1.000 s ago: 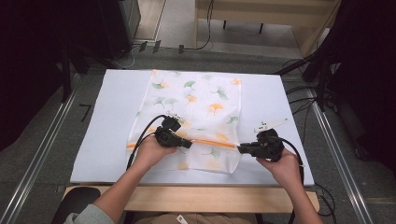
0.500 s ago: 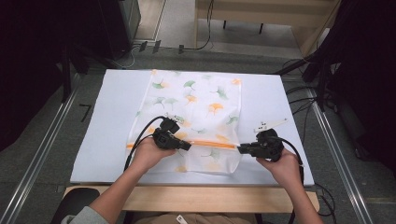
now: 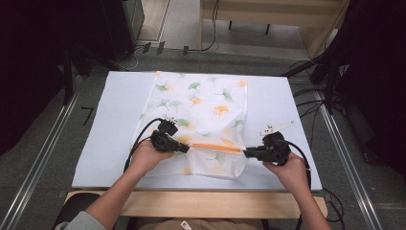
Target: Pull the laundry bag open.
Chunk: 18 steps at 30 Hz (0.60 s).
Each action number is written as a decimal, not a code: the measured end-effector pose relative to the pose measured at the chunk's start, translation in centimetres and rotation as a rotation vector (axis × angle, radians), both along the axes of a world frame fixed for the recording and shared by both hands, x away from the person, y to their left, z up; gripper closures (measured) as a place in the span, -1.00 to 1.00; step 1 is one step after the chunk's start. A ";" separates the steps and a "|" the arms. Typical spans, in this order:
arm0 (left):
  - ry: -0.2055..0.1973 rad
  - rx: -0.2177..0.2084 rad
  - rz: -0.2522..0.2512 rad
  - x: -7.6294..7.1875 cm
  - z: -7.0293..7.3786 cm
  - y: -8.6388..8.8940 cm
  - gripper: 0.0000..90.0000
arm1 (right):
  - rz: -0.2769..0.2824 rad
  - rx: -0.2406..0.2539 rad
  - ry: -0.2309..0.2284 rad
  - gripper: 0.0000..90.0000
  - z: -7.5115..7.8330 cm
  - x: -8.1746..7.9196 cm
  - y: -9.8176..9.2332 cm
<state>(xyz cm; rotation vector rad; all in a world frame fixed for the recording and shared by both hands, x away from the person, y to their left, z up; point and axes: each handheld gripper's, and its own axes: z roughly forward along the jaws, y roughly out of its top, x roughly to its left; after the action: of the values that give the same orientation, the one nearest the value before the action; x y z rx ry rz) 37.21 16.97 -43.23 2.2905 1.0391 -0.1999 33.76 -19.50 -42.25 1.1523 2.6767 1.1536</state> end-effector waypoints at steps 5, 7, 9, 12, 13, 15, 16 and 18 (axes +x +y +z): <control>0.011 0.008 0.015 -0.3 0.1 1.5 1.00 | 0.000 -0.002 0.005 0.89 -0.1 0.0 0.0; 0.009 0.009 0.013 -0.3 0.1 1.7 1.00 | 0.005 -0.003 0.003 0.89 -0.1 0.1 0.1; 0.011 0.000 0.017 -0.3 0.1 2.0 1.00 | 0.006 -0.005 0.003 0.89 -0.1 0.1 0.2; 0.007 0.003 0.019 -0.4 0.1 2.0 1.00 | 0.005 -0.009 0.004 0.89 -0.1 0.0 0.3; 0.006 0.000 0.022 -0.4 0.1 2.0 1.00 | 0.005 -0.009 0.004 0.89 -0.1 0.0 0.3; 0.007 -0.002 0.018 -0.4 0.1 2.0 1.00 | 0.006 -0.009 0.003 0.89 -0.1 0.1 0.3; 0.007 -0.002 0.018 -0.4 0.1 2.0 1.00 | 0.006 -0.009 0.003 0.89 -0.1 0.1 0.3; 0.012 -0.004 0.018 -0.3 0.1 2.0 1.00 | 0.003 -0.011 0.006 0.89 -0.2 0.1 0.2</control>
<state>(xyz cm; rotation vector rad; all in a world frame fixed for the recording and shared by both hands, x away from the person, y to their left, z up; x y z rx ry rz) 36.87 18.92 -43.17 2.2780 1.0640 -0.2088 33.82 -19.25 -42.40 1.1519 2.6864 1.1367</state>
